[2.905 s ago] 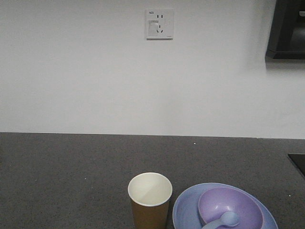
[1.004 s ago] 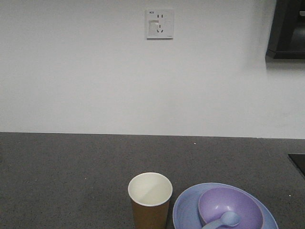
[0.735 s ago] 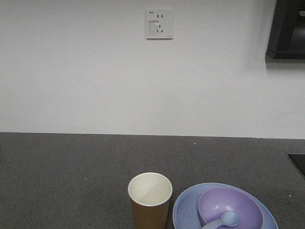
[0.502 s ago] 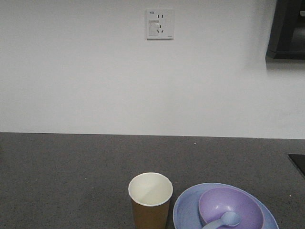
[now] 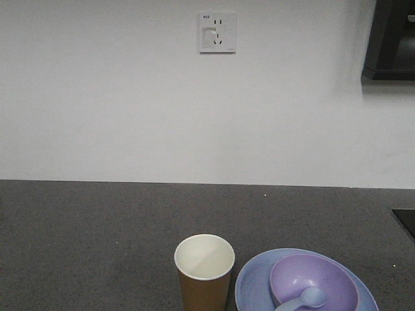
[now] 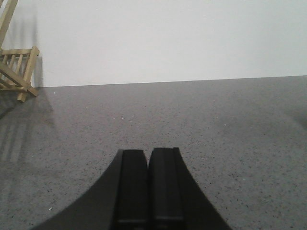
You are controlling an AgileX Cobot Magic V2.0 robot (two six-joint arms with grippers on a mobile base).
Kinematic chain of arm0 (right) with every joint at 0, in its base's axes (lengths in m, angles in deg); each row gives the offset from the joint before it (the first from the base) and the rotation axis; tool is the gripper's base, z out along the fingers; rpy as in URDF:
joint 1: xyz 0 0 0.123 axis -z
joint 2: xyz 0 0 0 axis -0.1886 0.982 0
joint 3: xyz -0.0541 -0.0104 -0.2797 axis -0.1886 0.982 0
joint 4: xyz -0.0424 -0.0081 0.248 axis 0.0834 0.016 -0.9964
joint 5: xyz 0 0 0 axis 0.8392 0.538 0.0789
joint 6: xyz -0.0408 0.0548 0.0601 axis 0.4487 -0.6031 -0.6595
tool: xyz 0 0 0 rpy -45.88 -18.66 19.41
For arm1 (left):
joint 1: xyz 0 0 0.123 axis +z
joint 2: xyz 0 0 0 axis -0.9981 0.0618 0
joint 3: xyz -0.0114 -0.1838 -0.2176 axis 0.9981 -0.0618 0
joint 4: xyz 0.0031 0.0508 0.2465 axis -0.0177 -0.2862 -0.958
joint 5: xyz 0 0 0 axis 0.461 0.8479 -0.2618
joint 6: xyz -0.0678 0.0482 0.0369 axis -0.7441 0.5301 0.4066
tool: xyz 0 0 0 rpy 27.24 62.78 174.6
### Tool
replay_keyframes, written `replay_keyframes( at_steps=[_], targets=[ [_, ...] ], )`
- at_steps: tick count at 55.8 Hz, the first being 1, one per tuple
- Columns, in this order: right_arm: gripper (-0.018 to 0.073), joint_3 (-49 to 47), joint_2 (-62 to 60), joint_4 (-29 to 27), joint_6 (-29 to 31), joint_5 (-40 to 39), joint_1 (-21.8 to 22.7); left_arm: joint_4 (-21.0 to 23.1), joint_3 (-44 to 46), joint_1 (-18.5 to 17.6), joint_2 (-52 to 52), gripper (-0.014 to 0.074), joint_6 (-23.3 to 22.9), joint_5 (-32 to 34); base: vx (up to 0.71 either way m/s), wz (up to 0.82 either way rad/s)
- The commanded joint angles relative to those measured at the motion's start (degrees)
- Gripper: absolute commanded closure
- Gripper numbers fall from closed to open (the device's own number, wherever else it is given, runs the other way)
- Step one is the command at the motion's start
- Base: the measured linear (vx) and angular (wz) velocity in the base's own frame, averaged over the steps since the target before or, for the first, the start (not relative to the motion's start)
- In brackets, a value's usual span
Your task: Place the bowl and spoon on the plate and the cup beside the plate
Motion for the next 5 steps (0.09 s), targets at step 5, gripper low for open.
replay_keyframes(
  at_steps=[5],
  targets=[
    [0.0568,0.31,-0.34,0.66,0.0,-4.53,0.35,0.57,1.62,0.14,-0.4,0.0596,-0.05,4.74,0.0,0.0]
  ],
)
